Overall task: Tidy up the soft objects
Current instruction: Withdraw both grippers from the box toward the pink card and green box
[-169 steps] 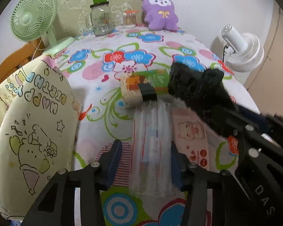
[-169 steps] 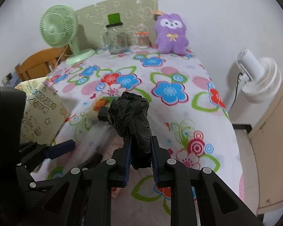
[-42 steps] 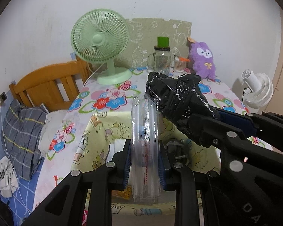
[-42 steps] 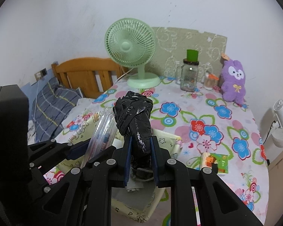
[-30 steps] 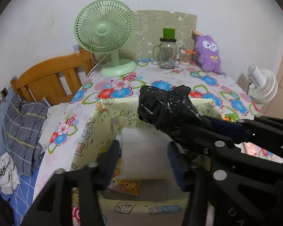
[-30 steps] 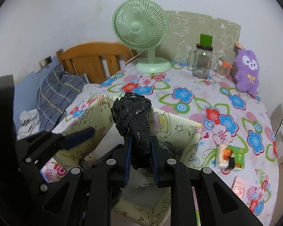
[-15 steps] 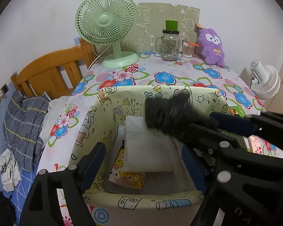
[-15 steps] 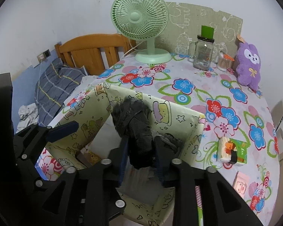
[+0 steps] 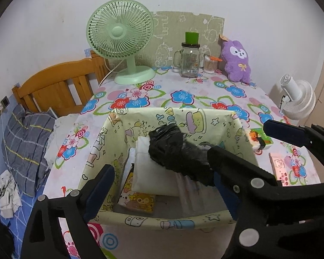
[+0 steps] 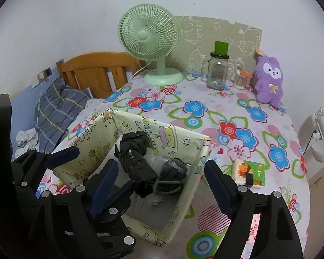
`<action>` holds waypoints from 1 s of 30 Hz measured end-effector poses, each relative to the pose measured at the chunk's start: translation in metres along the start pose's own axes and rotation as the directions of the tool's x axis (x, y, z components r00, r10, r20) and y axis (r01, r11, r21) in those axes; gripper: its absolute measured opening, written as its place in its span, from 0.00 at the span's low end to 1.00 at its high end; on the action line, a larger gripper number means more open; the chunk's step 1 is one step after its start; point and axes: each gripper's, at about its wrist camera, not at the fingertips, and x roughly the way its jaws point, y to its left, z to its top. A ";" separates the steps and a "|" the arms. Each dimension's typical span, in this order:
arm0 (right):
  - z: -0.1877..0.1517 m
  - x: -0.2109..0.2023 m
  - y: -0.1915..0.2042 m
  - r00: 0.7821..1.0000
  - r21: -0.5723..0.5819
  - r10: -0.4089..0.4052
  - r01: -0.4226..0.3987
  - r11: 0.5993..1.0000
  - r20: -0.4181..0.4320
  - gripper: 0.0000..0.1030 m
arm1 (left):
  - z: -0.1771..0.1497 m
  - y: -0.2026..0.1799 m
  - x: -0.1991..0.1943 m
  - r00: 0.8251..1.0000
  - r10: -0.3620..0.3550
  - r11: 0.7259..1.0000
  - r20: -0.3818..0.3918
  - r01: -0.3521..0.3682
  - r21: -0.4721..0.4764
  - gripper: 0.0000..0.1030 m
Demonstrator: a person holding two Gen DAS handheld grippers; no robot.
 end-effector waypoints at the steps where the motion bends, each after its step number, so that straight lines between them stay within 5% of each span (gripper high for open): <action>1: 0.000 -0.003 -0.001 1.000 0.003 -0.002 0.002 1.000 0.005 0.84 | 0.000 -0.001 -0.002 1.000 -0.001 1.000 0.004 0.001 0.000 0.94; 30: -0.010 -0.084 -0.047 0.983 0.089 -0.094 0.081 0.993 0.158 0.98 | 0.016 -0.056 -0.057 0.991 -0.048 0.998 0.123 0.041 0.058 1.00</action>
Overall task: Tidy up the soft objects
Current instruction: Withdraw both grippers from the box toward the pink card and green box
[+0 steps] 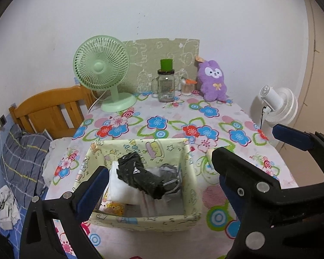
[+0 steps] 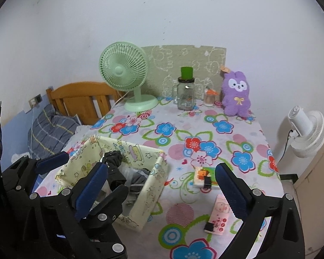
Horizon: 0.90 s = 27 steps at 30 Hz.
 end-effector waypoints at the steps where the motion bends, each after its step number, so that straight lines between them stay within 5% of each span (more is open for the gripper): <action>1: 0.000 -0.002 -0.001 1.000 0.001 -0.002 0.002 1.000 0.004 0.98 | 0.001 -0.003 -0.002 1.000 -0.003 1.000 0.004 0.003 0.001 1.00; 27: -0.013 -0.048 -0.067 0.994 0.084 -0.095 0.090 0.992 0.053 0.99 | 0.006 -0.074 -0.019 0.997 -0.059 0.997 0.057 0.056 0.047 1.00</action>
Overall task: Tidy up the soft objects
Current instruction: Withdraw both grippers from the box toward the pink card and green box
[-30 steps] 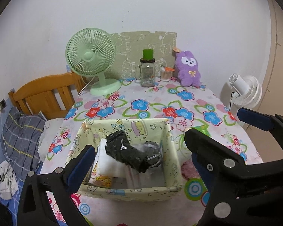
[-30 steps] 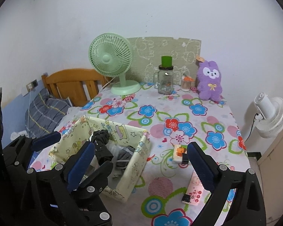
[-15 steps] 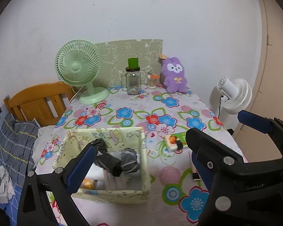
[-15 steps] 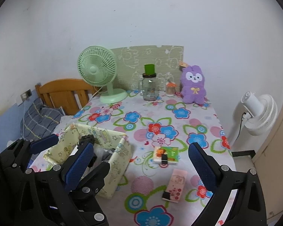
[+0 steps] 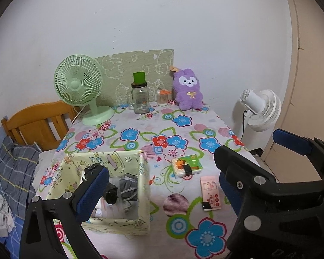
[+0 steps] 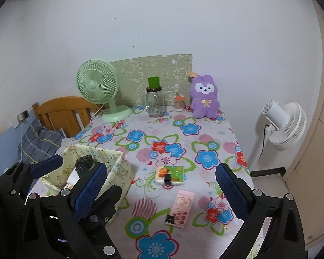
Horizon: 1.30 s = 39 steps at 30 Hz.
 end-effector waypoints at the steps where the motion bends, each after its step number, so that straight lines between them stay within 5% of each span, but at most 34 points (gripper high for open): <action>1: -0.001 0.000 -0.003 1.000 0.004 -0.002 0.002 1.000 0.000 0.99 | 0.000 -0.002 0.000 1.000 -0.001 1.000 0.001 0.001 0.000 1.00; 22: -0.023 0.016 -0.043 0.999 -0.008 -0.042 0.042 0.999 -0.009 0.99 | -0.018 -0.038 0.039 0.995 -0.061 0.998 -0.076 0.058 -0.032 1.00; 39: -0.048 0.059 -0.081 0.990 0.033 -0.074 0.079 0.996 -0.117 0.99 | -0.034 -0.065 0.093 0.978 -0.095 0.995 -0.186 0.094 -0.013 0.99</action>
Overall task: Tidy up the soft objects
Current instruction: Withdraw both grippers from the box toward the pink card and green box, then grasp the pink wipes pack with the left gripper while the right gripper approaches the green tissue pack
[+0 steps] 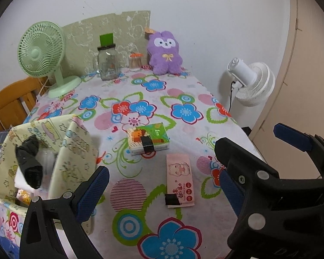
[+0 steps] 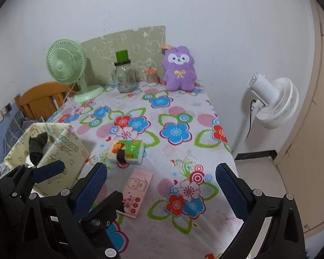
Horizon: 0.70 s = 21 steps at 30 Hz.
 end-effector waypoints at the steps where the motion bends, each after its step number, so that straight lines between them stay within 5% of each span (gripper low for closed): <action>1: -0.001 0.003 -0.001 1.000 0.003 -0.001 0.001 1.000 -0.006 0.99 | 0.000 -0.001 0.004 1.000 -0.001 1.000 -0.006 0.001 0.000 0.99; 21: -0.017 0.059 -0.021 0.992 0.039 -0.011 0.016 0.999 -0.123 0.99 | -0.010 -0.005 0.065 0.991 -0.007 1.000 -0.135 0.003 -0.028 0.83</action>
